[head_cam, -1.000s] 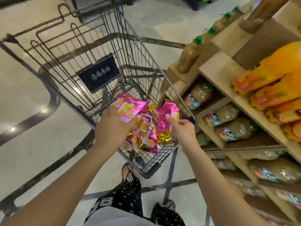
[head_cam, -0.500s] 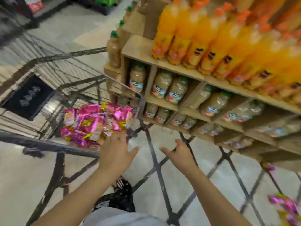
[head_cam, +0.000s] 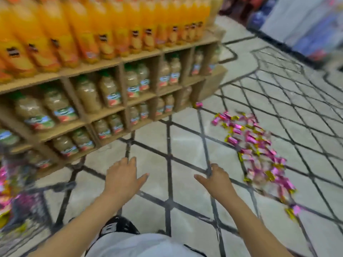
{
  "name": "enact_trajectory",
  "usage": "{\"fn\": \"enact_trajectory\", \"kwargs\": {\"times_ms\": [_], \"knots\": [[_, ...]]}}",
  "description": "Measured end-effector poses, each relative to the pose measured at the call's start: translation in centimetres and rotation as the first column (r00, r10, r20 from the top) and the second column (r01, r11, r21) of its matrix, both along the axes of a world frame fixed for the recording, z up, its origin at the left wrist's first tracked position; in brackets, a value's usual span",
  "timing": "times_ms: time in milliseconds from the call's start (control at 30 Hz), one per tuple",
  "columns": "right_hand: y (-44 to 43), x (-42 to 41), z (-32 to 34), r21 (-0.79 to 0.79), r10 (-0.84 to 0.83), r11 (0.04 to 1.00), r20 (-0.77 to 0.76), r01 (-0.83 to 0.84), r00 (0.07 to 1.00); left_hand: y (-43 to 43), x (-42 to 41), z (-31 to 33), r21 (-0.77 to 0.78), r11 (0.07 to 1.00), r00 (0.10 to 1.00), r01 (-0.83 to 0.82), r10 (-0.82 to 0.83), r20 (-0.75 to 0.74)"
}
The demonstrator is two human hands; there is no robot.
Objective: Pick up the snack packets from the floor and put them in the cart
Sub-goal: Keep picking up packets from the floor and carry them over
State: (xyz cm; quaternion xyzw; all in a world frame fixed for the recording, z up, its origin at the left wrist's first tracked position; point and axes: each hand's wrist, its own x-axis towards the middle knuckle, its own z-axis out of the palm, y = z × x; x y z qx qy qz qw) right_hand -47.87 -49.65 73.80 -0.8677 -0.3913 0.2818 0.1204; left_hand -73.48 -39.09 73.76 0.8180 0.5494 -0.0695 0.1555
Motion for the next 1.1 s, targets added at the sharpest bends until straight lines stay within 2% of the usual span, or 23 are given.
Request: {"fn": "enact_trajectory", "kwargs": {"times_ms": [167,433,567,767,900,1100], "knots": [[-5.9,5.5,0.6,0.048,-0.257,0.964,-0.057,0.26,0.965,-0.5,8.1,1.9,0.069,0.978,0.98,0.196,-0.194,-0.036],[-6.5,10.1,-1.7,0.011,-0.462,0.88,-0.213,0.475,0.861,0.0,16.0,1.4,0.054,0.92,0.921,0.387,-0.383,-0.065],[-3.5,12.8,-2.9,-0.01,-0.495,0.859,-0.268,0.512,0.826,3.4,19.1,0.1,0.021,0.911,0.91,0.412,-0.411,-0.049],[4.5,19.4,-3.1,0.003,-0.527,0.84,-0.232,0.542,0.818,12.3,25.3,-0.7,0.01,0.909,0.909,0.416,-0.416,-0.012],[10.9,23.6,-2.4,0.001,-0.556,0.814,-0.287,0.581,0.78,19.0,29.1,-0.9,0.006,0.915,0.915,0.403,-0.403,0.026],[17.8,28.2,-1.7,0.042,-0.585,0.787,-0.266,0.616,0.766,27.3,34.2,-1.7,-0.028,0.909,0.909,0.416,-0.416,0.019]]}}
